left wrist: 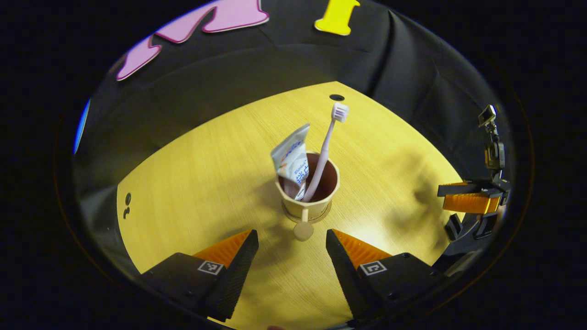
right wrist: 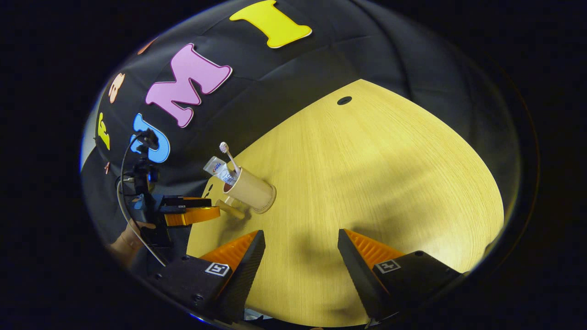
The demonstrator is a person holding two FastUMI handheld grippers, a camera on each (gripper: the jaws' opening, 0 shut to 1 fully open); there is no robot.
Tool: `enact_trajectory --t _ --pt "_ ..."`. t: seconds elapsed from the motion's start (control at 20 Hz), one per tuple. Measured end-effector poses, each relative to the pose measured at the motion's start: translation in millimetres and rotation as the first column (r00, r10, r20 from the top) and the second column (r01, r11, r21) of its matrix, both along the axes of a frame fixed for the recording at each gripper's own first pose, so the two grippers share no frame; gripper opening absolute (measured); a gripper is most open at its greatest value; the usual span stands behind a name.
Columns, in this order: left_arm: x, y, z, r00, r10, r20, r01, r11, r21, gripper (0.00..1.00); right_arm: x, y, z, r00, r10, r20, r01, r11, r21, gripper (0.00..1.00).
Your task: Put the toothbrush and toothpaste on the desktop into the cup, then pick up the cup and place it on the coaster on the desktop.
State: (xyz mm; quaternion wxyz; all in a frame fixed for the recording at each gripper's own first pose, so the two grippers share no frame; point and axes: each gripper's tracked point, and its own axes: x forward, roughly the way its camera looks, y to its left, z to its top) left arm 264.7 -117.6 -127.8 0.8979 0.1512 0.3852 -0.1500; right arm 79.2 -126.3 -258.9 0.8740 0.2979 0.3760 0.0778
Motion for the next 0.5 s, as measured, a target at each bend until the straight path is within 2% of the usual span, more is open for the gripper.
enact_trajectory --t 0.15,0.5 --pt "-21.8 18.7 15.4 0.997 0.058 0.049 -0.055 0.998 -0.044 0.92 0.6 14.1 8.0 1.0 0.016 0.007 -0.016 1.0 -0.014 0.98" --pt "-85.4 51.8 23.0 0.986 0.158 0.055 -0.146 0.971 -0.187 0.92 -4.1 52.2 27.6 0.998 0.059 0.017 -0.059 0.998 -0.024 0.98"
